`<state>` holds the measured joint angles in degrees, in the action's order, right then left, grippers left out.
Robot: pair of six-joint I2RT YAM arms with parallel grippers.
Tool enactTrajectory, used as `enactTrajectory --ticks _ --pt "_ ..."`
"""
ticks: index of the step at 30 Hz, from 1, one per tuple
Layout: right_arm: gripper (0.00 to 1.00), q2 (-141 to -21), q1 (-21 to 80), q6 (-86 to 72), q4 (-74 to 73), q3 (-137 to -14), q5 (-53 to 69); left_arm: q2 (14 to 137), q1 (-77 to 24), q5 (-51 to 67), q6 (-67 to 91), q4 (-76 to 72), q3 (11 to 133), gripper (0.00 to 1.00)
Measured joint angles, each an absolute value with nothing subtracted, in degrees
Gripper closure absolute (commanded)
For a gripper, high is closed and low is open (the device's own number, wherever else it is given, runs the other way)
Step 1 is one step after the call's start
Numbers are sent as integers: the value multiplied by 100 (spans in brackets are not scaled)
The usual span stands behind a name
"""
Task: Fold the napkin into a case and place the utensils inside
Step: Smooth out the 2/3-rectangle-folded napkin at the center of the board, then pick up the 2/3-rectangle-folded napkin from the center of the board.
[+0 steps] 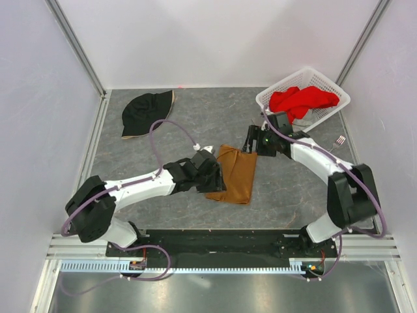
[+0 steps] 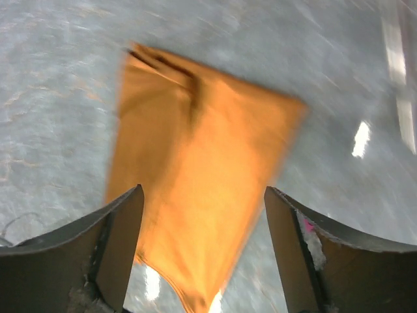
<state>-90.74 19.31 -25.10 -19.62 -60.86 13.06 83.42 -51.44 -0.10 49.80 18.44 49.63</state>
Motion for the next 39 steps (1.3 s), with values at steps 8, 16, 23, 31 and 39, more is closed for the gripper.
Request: enactTrajectory --ticks 8,16,23,31,39 --pt "13 -7990 987 -2961 -2637 -5030 760 10033 -6619 -1328 4637 2526 7341 33" --pt "12 -6842 -279 -3155 -2797 -4412 749 11362 -7408 -2220 4541 3356 8490 32" --pt "13 -6814 -513 -3030 -2751 -4263 1208 11889 -7432 -2604 4525 3793 8805 36" --pt "15 -6949 -513 -2902 -2434 -3966 1800 12062 -7439 -2799 4504 3935 8820 84" --pt "18 -7441 -412 -2923 -1706 -3736 2714 11723 -7343 -2742 4499 3896 8350 96"
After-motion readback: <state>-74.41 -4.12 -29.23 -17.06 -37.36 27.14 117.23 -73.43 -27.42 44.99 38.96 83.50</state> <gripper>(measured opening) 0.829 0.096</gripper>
